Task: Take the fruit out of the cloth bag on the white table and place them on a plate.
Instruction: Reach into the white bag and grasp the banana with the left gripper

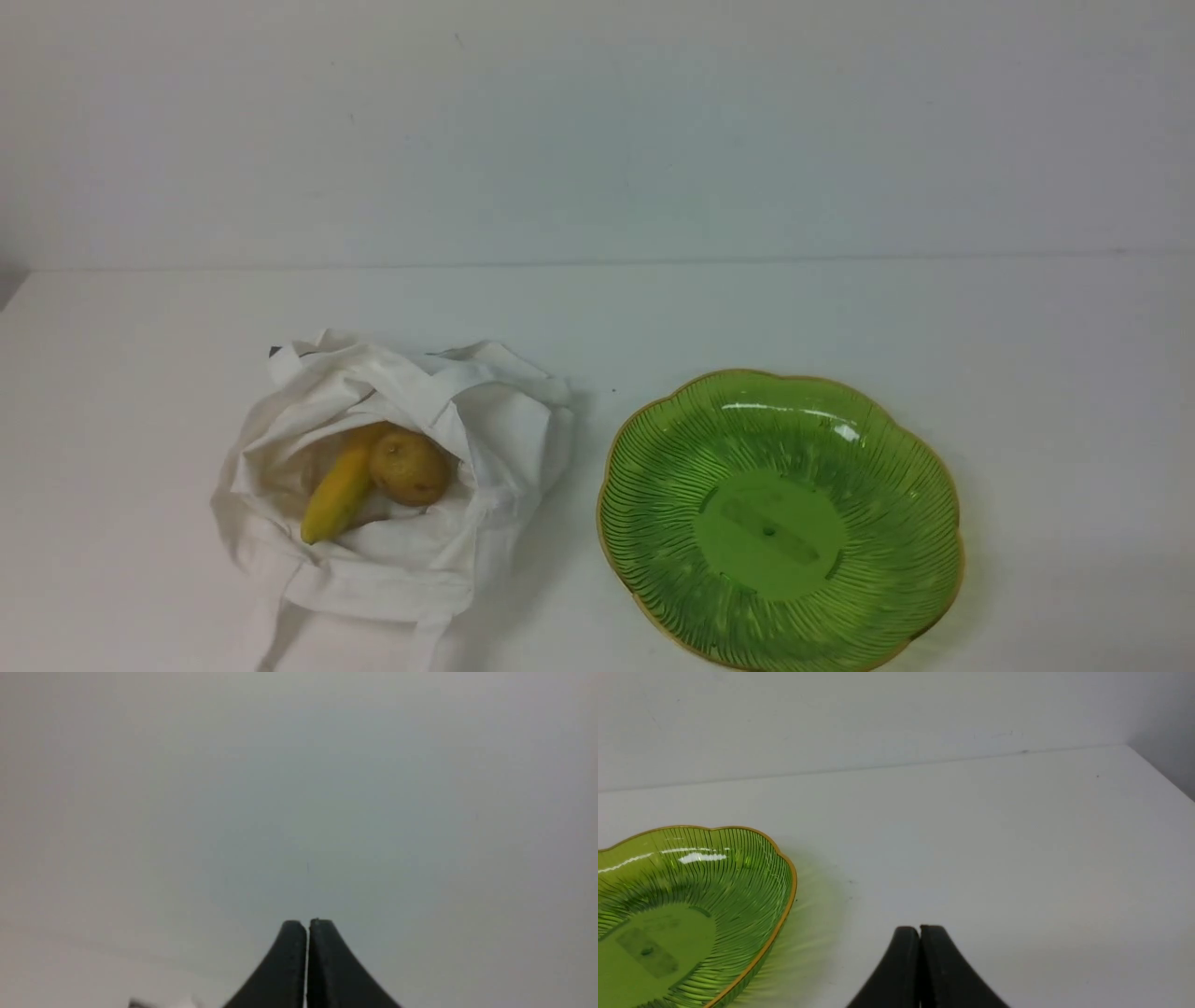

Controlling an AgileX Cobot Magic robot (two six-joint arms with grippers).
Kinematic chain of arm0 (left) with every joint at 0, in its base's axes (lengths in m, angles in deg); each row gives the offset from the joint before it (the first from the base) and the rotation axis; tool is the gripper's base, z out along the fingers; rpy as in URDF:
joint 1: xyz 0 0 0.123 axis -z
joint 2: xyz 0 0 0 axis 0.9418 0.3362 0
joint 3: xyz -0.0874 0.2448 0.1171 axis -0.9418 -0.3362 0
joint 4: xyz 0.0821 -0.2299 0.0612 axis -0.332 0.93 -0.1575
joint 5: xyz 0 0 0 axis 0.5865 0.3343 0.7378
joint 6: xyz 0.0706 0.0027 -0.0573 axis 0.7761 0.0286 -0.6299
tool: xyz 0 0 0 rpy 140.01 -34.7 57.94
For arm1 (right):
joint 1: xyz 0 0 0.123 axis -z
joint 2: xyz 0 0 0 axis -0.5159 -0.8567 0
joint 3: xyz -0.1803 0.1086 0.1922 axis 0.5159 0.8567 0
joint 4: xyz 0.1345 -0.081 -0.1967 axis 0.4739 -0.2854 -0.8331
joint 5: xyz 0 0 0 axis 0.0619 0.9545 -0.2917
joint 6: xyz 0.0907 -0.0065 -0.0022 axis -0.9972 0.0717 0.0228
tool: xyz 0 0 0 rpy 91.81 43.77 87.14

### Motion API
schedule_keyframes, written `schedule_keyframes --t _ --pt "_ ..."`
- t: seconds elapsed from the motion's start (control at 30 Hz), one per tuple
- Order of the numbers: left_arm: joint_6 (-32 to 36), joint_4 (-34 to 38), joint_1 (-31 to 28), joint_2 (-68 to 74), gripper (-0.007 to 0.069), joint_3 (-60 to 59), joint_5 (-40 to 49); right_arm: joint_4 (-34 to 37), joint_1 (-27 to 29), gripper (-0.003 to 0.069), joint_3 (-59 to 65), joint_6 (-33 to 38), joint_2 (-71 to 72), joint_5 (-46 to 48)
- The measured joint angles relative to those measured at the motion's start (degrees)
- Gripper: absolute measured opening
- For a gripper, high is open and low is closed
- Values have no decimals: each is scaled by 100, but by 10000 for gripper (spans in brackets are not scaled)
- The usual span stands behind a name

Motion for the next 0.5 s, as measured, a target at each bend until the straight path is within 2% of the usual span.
schedule_keyframes --t 0.07,0.1,0.13,0.2,0.33,0.37,0.43,0.5 --pt "72 -156 0 820 -8 500 1077 0 0 -13 0 0 0 0" --pt "91 -172 0 909 -8 594 1283 0 0 -13 0 0 0 0" --pt "183 -335 0 1627 -8 934 1939 0 0 -13 0 0 0 0" --pt "420 -584 0 2517 -8 1269 2554 0 0 -13 0 0 0 0" --pt "1019 -919 0 3924 -8 1715 2976 0 0 -13 0 0 0 0" --pt "1371 -952 0 4444 -8 1947 3066 0 0 -13 0 0 0 0" --pt "1593 -941 0 4786 -8 2096 3107 0 0 -13 0 0 0 0" --pt "2107 -831 0 5584 -8 2451 3165 0 0 -13 0 0 0 0"
